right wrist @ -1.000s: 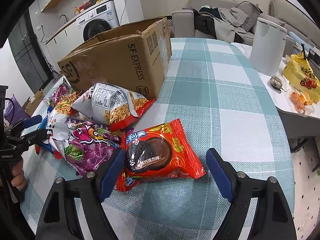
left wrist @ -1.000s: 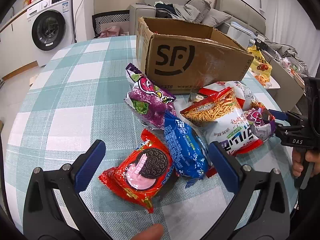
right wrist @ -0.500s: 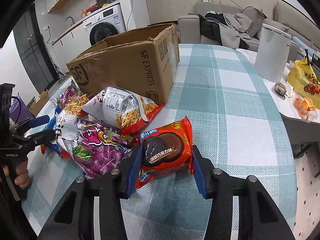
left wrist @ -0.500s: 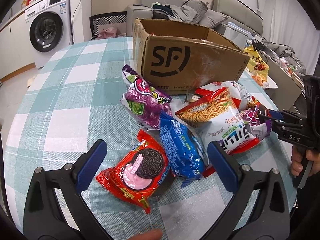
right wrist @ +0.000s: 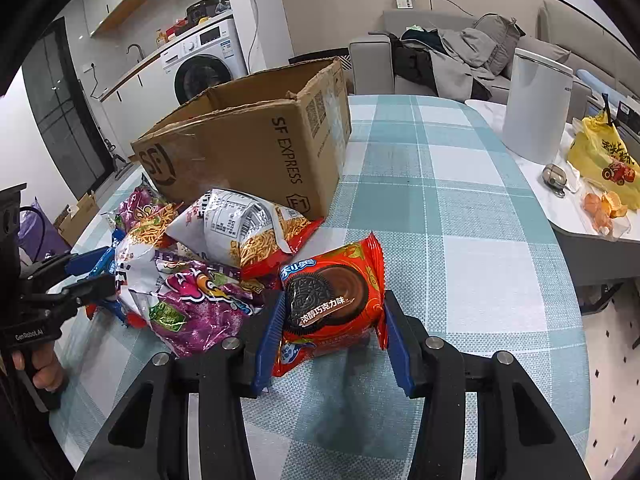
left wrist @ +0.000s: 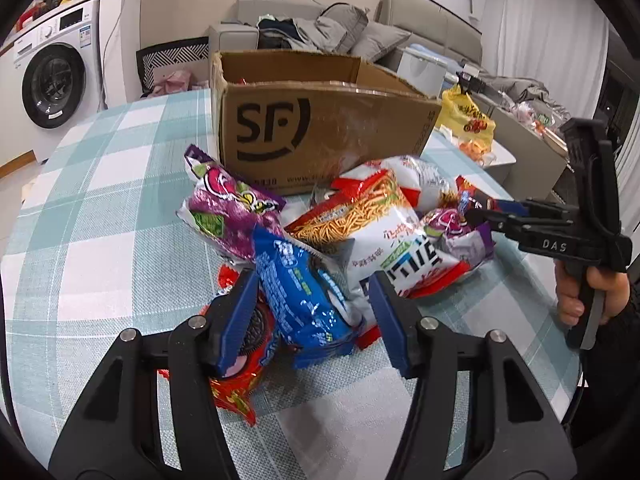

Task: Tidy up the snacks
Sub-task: 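Grasp the red cookie pack with the right gripper while the left gripper grasps the blue wafer pack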

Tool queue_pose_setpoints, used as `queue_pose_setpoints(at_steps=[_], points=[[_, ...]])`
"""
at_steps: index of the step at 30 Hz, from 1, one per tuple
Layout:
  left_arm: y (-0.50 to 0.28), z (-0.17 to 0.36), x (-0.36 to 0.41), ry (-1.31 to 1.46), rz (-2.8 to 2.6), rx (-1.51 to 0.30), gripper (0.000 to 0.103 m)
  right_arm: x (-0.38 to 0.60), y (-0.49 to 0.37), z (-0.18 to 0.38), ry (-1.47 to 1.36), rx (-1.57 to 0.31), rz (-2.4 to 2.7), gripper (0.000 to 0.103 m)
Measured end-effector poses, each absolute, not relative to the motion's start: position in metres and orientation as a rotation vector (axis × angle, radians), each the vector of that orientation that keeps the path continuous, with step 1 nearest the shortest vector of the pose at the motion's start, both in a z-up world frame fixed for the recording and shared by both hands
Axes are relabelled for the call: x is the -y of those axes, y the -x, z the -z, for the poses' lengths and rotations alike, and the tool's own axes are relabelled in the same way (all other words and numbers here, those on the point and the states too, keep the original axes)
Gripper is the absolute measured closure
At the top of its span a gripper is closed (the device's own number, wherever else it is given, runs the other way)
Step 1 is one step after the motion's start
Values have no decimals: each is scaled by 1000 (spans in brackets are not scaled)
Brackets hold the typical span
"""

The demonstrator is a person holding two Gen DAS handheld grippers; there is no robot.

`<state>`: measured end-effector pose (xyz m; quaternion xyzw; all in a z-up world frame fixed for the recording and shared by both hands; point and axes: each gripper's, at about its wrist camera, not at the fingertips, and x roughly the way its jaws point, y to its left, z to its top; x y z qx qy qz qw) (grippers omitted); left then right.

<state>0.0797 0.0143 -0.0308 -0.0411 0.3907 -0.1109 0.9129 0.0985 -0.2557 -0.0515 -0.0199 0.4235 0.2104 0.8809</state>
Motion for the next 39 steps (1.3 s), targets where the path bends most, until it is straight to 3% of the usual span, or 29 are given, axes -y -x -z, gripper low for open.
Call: queue_pose_setpoints(at_steps=[11, 19, 28, 35, 39], points=[[-80, 38, -5, 43, 222, -819, 48, 255, -97, 49, 40, -881, -445, 55], [-77, 36, -1, 47, 285, -833, 62, 256, -97, 50, 38, -881, -443, 55], [-76, 39, 4, 15, 271, -823, 61, 256, -97, 49, 39, -881, -444, 55], [-75, 32, -4, 59, 258, -786, 80, 256, -96, 48, 37, -872, -446, 55], [-73, 26, -9, 69, 253, -765, 82, 257, -96, 46, 29, -867, -445, 55]])
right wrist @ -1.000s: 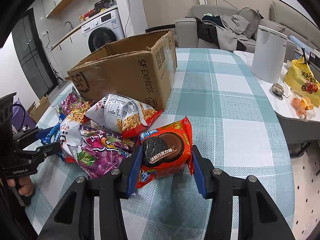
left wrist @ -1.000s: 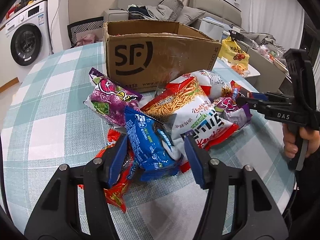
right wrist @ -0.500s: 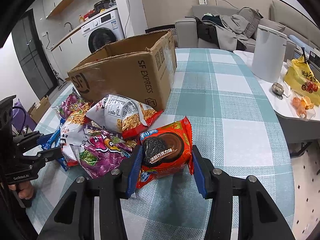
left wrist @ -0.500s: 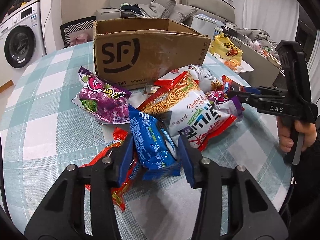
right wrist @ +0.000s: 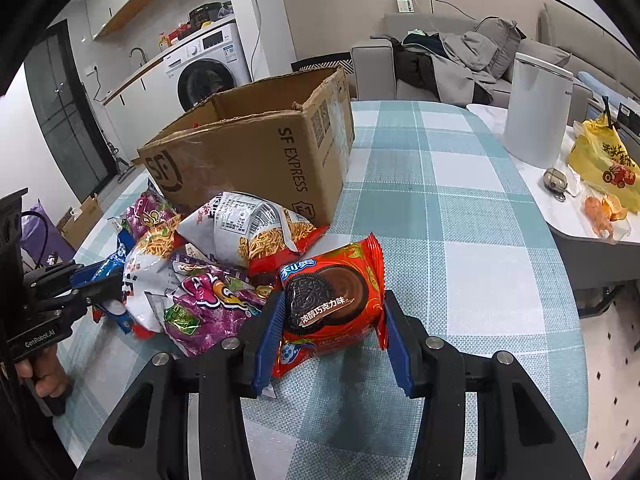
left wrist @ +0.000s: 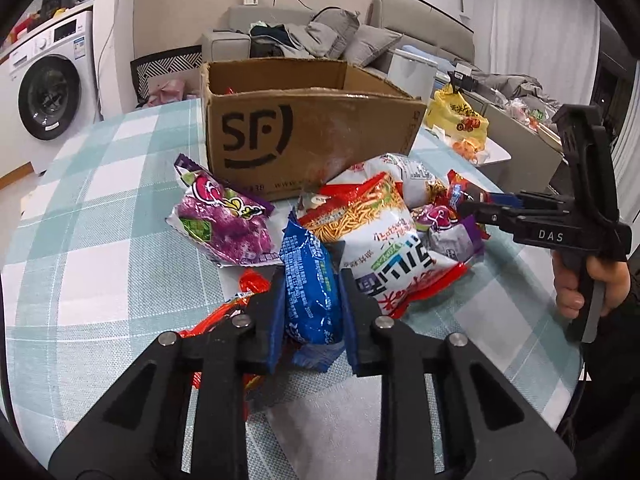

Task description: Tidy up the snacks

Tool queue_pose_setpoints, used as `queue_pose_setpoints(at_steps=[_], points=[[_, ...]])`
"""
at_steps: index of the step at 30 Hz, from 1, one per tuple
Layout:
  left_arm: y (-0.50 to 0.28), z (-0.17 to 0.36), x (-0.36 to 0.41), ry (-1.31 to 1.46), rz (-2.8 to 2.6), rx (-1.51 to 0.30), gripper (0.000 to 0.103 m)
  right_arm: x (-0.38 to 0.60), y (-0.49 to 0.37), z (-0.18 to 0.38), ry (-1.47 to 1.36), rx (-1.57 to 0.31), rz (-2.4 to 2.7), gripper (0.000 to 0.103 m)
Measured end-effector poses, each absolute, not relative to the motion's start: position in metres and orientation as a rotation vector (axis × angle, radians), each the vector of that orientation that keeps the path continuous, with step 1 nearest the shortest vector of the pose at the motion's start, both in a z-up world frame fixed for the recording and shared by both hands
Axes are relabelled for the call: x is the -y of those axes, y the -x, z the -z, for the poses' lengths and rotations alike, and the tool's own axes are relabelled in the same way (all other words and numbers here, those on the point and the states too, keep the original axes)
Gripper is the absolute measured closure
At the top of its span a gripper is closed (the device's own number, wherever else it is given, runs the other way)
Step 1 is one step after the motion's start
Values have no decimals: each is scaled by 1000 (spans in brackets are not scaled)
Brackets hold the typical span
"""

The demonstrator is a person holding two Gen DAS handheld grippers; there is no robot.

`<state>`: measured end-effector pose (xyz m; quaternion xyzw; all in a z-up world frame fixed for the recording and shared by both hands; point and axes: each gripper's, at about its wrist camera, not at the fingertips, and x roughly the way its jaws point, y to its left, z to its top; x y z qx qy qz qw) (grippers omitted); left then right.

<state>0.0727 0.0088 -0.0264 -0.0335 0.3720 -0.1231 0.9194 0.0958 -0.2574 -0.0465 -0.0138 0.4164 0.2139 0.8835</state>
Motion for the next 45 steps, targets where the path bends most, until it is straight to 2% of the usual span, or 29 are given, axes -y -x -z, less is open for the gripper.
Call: queue_pose_setpoints(at_steps=[27, 45], points=[[-54, -22, -38, 125, 184, -636, 82, 268, -85, 14, 5, -762, -415, 55], [-64, -54, -36, 132, 172, -573, 82, 258, -76, -28, -19, -655, -454, 55]])
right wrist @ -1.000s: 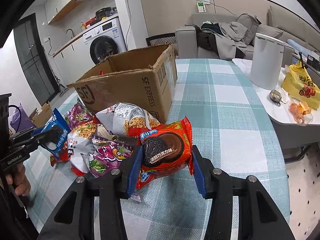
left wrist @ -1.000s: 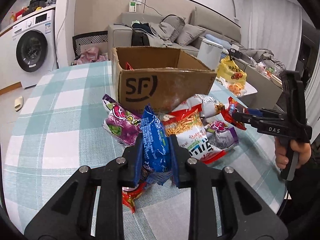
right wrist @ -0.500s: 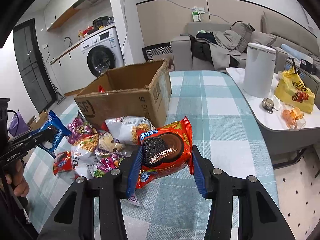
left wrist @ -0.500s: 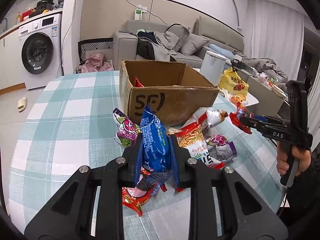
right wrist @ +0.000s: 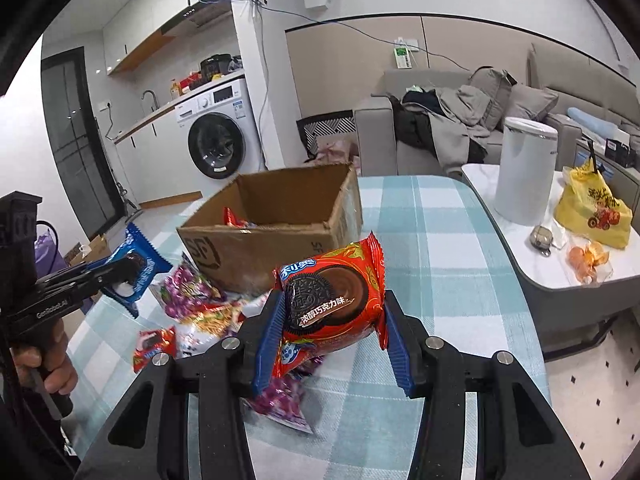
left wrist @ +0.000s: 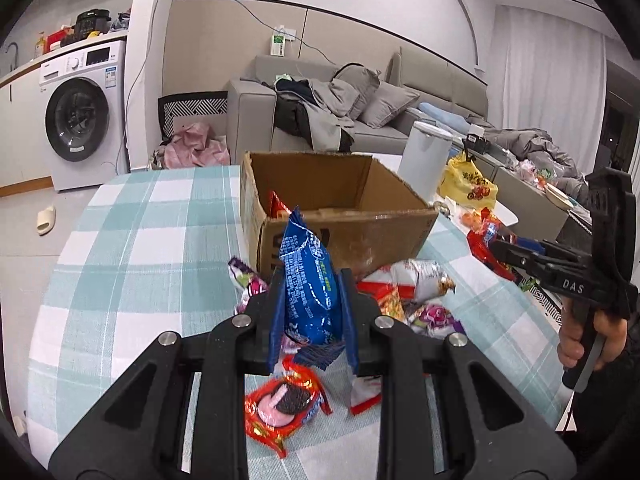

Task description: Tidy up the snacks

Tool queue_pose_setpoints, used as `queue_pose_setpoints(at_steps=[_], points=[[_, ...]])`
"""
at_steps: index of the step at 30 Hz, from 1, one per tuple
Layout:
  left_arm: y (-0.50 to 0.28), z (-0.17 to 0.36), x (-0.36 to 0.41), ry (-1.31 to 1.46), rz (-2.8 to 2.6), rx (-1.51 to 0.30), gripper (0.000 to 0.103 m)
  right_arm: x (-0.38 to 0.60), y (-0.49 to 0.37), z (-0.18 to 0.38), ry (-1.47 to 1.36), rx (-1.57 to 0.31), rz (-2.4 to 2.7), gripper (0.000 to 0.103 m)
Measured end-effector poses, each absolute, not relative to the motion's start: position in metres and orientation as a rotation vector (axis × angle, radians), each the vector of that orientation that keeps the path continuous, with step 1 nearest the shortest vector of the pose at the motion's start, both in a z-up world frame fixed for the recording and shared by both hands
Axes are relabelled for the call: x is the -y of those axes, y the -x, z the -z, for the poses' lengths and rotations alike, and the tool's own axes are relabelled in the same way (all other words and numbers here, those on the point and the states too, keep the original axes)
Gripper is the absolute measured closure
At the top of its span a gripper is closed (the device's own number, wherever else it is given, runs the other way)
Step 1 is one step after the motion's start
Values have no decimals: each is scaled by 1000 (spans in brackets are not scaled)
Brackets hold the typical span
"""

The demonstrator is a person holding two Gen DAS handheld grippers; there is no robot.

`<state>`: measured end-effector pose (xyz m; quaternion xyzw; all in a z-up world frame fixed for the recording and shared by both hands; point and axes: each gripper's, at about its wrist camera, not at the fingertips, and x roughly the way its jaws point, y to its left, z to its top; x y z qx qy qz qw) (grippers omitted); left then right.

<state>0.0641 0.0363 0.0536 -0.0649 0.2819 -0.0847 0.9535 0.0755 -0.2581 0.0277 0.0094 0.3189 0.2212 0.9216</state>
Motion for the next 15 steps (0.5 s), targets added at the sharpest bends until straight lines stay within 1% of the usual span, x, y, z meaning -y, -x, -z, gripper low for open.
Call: queue_pose_setpoints(at_steps=[15], points=[[-97, -86, -30, 120, 170, -522, 82, 236, -87, -55, -40, -597, -493, 55]])
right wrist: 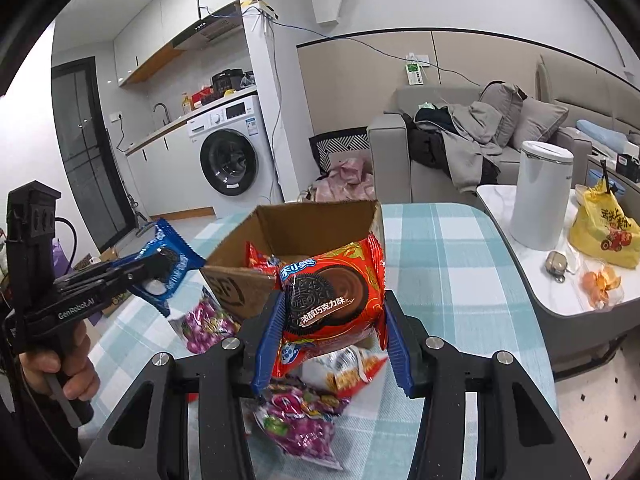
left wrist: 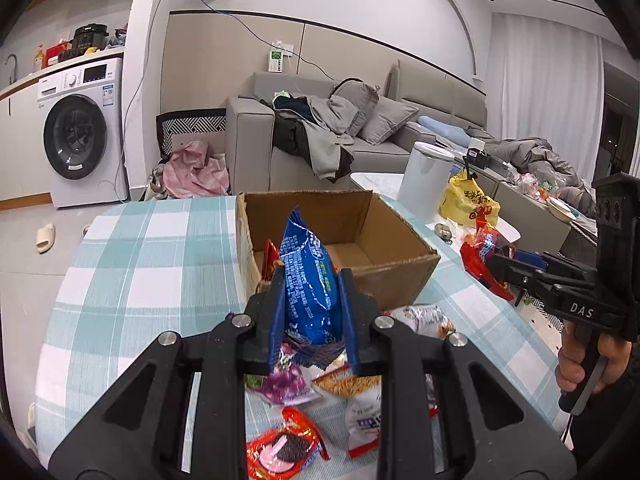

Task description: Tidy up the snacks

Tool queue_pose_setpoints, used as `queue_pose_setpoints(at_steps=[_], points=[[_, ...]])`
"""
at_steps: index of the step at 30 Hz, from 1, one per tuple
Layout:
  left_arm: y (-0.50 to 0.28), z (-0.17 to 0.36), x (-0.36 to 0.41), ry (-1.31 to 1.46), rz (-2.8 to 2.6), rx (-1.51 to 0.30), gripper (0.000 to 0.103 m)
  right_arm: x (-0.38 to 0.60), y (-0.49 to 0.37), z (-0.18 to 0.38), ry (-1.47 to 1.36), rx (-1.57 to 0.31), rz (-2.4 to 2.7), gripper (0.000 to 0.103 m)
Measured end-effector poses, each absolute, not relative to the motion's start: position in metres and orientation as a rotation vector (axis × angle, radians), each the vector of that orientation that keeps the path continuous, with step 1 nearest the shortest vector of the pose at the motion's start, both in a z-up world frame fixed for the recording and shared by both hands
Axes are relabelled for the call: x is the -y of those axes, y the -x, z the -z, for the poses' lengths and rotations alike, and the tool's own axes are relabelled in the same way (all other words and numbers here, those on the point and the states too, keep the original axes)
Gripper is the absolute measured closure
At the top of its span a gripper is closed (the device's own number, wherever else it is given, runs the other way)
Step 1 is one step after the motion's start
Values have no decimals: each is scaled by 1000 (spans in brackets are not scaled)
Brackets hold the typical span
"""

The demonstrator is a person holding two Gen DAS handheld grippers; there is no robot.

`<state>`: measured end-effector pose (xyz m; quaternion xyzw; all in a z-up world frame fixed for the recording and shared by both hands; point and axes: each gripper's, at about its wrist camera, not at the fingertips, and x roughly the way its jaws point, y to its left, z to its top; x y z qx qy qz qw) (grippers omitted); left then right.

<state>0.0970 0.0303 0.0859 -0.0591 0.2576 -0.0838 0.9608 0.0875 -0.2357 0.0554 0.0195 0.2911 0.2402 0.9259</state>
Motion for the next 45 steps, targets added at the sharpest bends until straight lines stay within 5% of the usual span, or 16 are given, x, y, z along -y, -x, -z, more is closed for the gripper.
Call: queue_pose_setpoints(at_steps=[45], points=[[-224, -65, 9, 70, 188, -571, 81, 188, -180, -31, -153, -685, -524, 55]])
